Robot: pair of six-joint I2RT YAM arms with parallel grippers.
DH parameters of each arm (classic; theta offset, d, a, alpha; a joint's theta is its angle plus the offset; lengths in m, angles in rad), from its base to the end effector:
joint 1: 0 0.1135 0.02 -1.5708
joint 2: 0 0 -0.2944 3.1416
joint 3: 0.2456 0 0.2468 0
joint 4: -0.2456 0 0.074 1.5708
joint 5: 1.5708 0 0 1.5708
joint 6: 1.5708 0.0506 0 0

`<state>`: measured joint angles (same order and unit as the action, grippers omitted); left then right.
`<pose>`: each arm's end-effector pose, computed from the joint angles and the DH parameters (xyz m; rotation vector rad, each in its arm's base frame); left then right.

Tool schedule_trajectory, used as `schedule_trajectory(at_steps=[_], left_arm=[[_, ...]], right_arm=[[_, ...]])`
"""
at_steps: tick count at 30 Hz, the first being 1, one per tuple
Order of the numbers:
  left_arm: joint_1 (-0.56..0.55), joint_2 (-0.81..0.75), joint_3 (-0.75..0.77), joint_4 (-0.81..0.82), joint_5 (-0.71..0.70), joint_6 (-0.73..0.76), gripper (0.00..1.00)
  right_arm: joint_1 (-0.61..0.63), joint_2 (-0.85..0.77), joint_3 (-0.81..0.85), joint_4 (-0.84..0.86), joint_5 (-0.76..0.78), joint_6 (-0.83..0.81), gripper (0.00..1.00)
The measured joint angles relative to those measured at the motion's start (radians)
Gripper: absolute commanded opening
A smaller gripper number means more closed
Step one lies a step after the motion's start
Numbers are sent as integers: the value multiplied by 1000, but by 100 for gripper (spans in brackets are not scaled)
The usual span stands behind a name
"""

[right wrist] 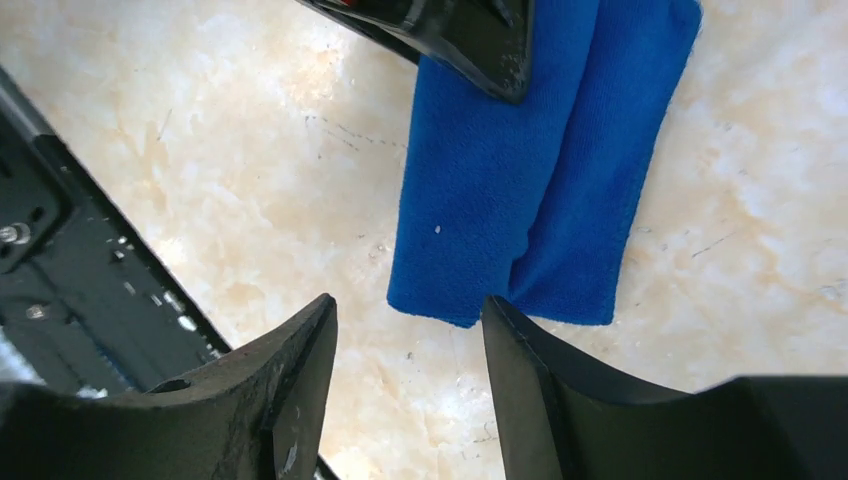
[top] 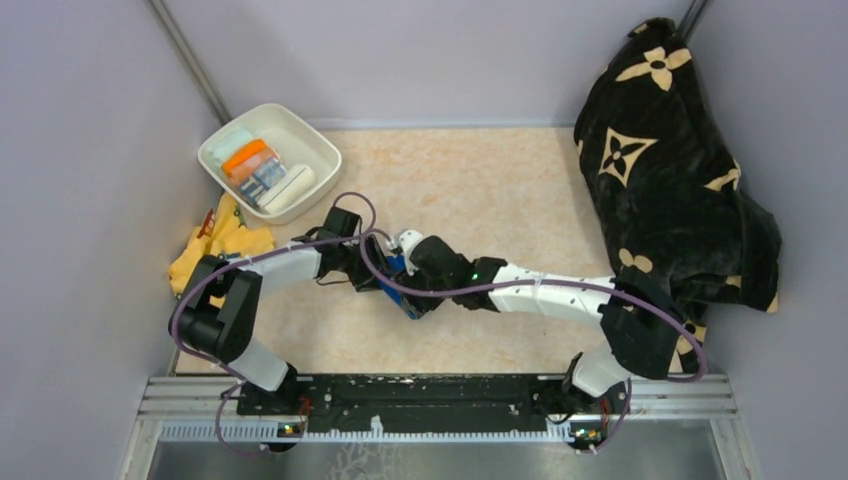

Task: Roll the towels
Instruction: Roll the towel at the center of the board.

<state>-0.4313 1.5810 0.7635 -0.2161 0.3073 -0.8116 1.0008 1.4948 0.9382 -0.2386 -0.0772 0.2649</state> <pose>0.2598 -0.1364 0.1693 -0.4080 2.7449 -0.7934 0.1693 0.2713 0.2427 -0.9270 2.2961 0.6752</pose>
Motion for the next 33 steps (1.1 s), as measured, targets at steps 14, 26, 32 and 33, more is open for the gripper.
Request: schedule_trajectory(at_steps=[14, 26, 32, 33], left_arm=[[-19, 0, 8, 0, -23, 5, 62], [-27, -23, 27, -34, -39, 29, 82], [-23, -155, 27, -126, -75, 44, 87], [-22, -181, 24, -134, -76, 42, 87]], right_arm=[[232, 274, 136, -48, 499, -143, 48], [134, 236, 74, 14, 359, -102, 0], [-40, 195, 2, 125, -19, -16, 0], [-68, 196, -12, 154, -81, 9, 0]])
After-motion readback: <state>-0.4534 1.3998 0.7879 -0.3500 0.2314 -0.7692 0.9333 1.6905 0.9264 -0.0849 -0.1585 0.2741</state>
